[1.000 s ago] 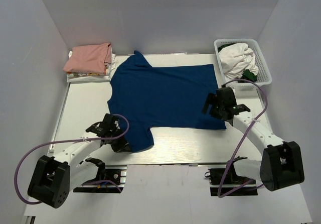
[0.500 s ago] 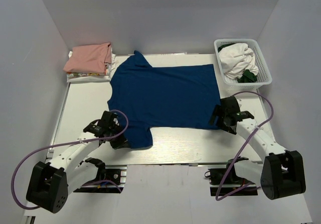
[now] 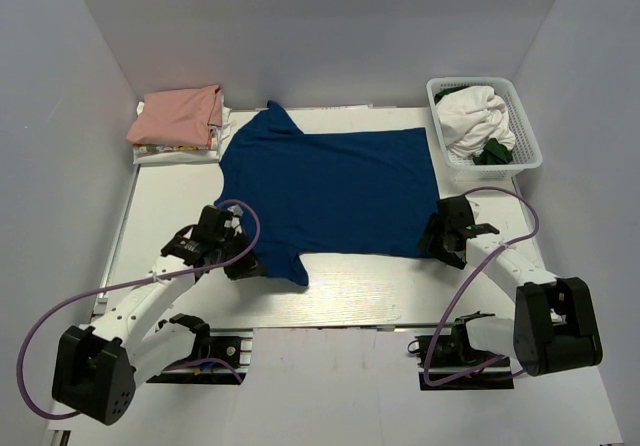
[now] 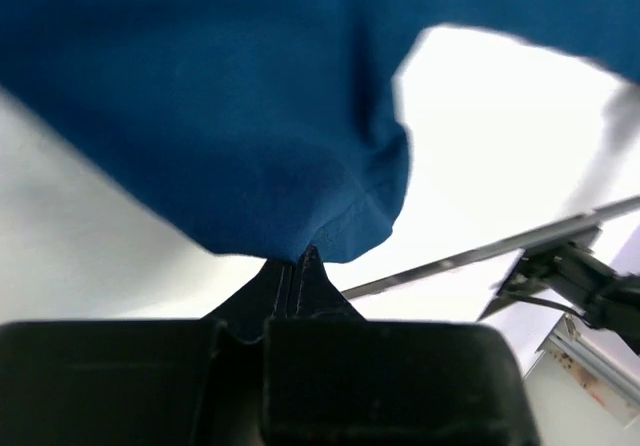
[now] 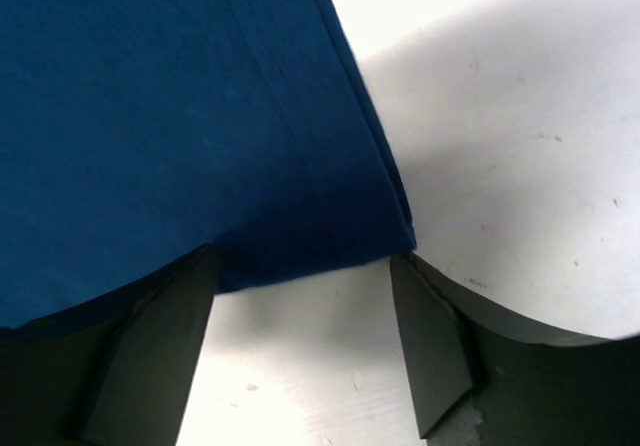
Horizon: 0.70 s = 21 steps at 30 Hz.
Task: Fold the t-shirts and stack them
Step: Grap the side of the flattened tshirt closest away from the robot with both arms
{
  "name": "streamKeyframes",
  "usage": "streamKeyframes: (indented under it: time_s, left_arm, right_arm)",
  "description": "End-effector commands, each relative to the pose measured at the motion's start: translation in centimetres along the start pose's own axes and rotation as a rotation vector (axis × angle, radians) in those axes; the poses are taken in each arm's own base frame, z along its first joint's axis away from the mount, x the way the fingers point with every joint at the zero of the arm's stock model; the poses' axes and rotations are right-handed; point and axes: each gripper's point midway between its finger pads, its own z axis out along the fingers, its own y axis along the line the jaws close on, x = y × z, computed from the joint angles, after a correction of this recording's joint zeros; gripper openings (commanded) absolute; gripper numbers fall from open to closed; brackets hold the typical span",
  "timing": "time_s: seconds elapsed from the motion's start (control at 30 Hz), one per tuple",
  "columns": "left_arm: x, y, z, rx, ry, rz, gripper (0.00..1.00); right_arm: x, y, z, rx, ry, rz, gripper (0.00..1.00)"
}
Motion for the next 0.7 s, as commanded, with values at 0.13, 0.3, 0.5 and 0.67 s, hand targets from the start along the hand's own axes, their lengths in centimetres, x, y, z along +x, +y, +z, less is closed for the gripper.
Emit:
streamKeyframes:
  time_s: [0.13,0.3,0.5,0.67]
  left_arm:
    - [-2.8,-3.9,-2.2,0.122,-0.09,0.144,0.0]
    - [-3.6,-4.8,-2.9,0.144,-0.112,0.158,0.0]
    - [-5.5,-5.4,-3.2,0.138,-0.174,0.137,0.0]
    - [-8.7,-6.8,-3.1,0.141,-0.269,0.142,0.0]
  right_arm:
    - [-1.6,0.4,0.8,-0.015,-0.073,0.054,0.72]
    - [-1.4,0.5,1.1,-0.009,-0.06,0.053,0.42]
    - [-1.7,1.7,0.5,-0.069,-0.06,0.052,0.0]
    - [-3.9,3.6,-0.8,-0.141,-0.097,0.058,0.0]
